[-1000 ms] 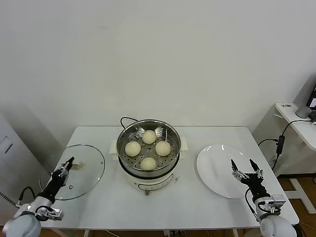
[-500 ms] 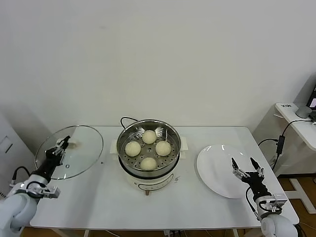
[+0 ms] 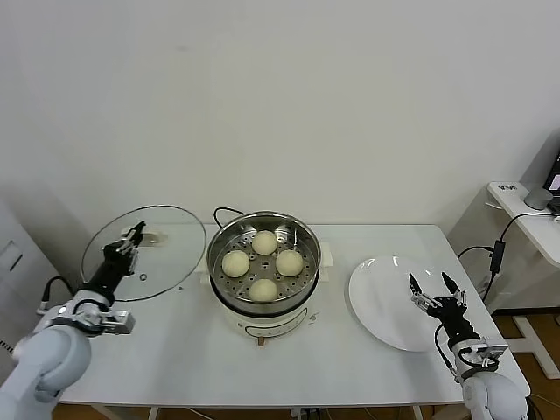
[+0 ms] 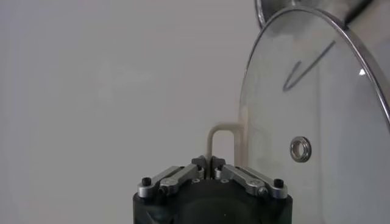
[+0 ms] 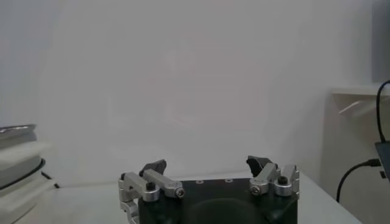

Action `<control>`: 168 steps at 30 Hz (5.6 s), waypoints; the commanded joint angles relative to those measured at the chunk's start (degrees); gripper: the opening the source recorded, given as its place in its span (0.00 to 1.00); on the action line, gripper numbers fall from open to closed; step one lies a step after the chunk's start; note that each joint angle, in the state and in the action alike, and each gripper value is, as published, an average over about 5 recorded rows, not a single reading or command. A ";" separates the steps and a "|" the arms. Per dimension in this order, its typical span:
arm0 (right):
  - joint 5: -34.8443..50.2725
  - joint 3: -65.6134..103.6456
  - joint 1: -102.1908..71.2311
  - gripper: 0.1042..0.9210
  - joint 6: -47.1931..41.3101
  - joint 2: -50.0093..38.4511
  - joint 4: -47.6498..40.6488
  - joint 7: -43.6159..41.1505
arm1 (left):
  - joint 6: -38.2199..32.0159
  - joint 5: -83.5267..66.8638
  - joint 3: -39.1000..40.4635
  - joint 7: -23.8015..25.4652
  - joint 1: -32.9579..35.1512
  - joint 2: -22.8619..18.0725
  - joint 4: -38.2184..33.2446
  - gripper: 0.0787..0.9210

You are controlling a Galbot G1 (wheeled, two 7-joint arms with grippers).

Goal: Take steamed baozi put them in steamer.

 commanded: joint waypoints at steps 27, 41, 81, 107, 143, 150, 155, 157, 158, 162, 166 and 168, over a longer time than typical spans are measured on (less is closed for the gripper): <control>-0.44 -0.83 0.23 0.88 0.02 -0.12 -0.74 0.11 | 19.77 12.76 34.02 6.51 -22.79 -14.82 4.16 0.04; -0.42 -0.60 0.19 0.88 0.02 0.01 -1.20 0.05 | 20.74 14.07 37.55 6.87 -25.33 -18.15 7.00 0.04; -0.81 0.01 0.14 0.88 0.27 0.57 -2.87 -1.04 | 20.13 13.01 38.41 5.00 -23.79 -18.82 9.95 0.04; 1.64 -0.05 -1.15 0.88 -3.37 1.58 0.33 -1.56 | 8.53 -78.74 8.86 11.05 -16.43 -4.24 -16.69 0.83; -9.09 4.31 -8.10 0.88 -9.90 3.05 9.73 5.25 | 7.08 -75.15 -1.66 -2.98 5.76 -16.36 9.80 0.88; -8.25 3.99 -8.26 0.88 -11.72 2.26 9.83 5.29 | 6.80 -73.87 0.04 -3.46 3.98 -17.80 13.50 0.88; -7.81 3.46 -7.98 0.88 -12.07 1.93 9.32 5.15 | 6.82 -73.89 0.22 -3.30 4.04 -18.28 12.68 0.88; -7.84 3.30 -7.83 0.88 -12.08 1.89 9.18 5.10 | 6.84 -73.97 0.17 -3.30 3.97 -18.39 12.46 0.88; -7.97 3.28 -7.76 0.88 -12.08 1.89 9.12 5.05 | 6.84 -74.02 0.13 -3.30 3.93 -18.40 12.34 0.88; -8.74 3.45 -7.63 0.88 -12.26 1.91 9.02 4.73 | 6.83 -74.17 -0.18 -3.33 3.76 -18.31 12.13 0.88; -8.87 3.45 -7.29 0.88 -12.45 1.91 8.58 4.66 | 6.79 -74.19 -0.45 -3.38 3.62 -18.17 12.18 0.88; -9.03 3.41 -7.17 0.88 -12.52 1.97 8.34 4.55 | 6.79 -74.19 -0.58 -3.39 3.61 -18.20 12.10 0.88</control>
